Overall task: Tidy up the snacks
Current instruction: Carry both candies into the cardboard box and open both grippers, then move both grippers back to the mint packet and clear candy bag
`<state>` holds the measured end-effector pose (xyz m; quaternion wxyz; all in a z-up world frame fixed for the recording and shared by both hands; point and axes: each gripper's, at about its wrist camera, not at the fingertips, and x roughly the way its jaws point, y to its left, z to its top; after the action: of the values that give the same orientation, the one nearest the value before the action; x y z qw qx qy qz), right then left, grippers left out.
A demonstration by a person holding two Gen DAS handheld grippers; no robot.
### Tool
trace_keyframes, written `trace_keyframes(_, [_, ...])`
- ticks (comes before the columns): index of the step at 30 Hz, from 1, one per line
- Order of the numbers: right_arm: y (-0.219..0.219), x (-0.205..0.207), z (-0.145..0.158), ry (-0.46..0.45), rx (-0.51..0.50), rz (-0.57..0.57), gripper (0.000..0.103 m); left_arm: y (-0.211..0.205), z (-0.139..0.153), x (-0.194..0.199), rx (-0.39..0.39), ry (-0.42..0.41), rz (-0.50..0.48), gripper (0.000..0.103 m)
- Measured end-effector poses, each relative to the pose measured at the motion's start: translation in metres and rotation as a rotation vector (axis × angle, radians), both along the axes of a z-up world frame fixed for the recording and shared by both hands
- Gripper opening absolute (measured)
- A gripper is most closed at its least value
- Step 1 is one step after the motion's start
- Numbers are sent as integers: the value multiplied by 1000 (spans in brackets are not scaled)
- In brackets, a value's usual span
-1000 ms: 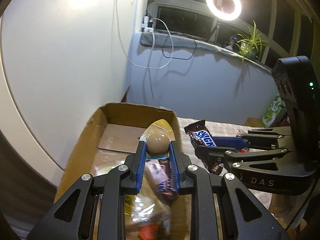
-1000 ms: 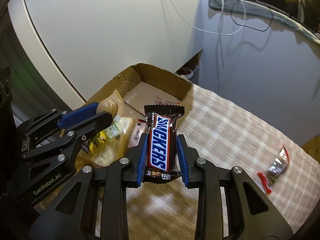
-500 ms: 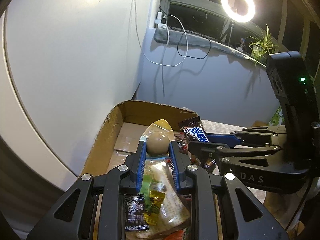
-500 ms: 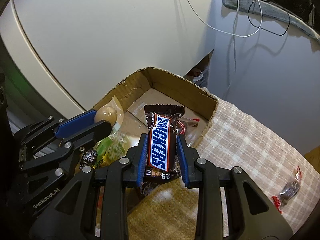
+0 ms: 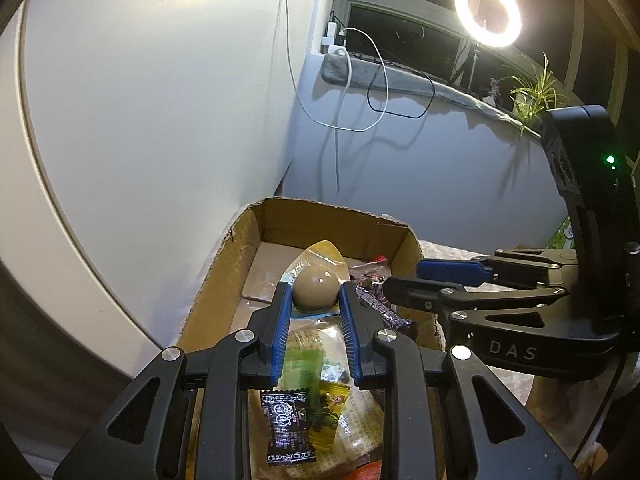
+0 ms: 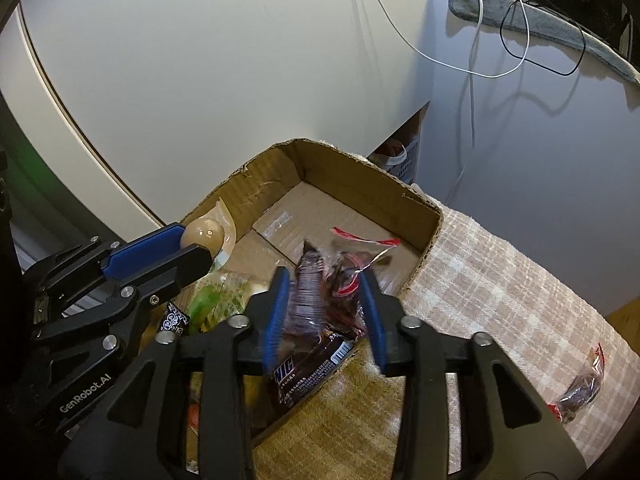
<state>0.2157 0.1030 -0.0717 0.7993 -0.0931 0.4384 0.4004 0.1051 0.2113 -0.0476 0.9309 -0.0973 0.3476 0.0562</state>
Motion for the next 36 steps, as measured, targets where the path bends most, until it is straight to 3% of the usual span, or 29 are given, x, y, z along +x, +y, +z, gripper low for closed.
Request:
trace_keyframes(7, [-9, -3, 8, -17, 8, -12, 45, -4, 5, -4, 8, -13, 0, 23])
trace_keyframes(10, [-17, -7, 14, -35, 12, -19, 54, -7, 8, -7, 10, -21, -1, 23])
trace_keyframes(15, [-34, -12, 23, -62, 19, -39, 57, -18, 12, -11, 13, -32, -15, 23])
trace_keyframes(19, [-52, -17, 30, -89, 20, -58, 74, -31, 16, -15, 12, -42, -34, 23])
trace_keyframes(22, [-72, -20, 35, -117, 6, -79, 77, -41, 18, -16, 10, -45, -50, 23])
trace_keyframes(25, [-92, -21, 38, -147, -16, -106, 80, -53, 18, -16, 12, -46, -73, 33])
trace_keyframes(31, [-152, -12, 39, -152, -39, -207, 82, -80, 16, -14, -5, -46, -125, 37])
trace_keyframes(36, [-198, -8, 37, -149, -40, -277, 91, -103, 13, -12, -23, -38, -173, 42])
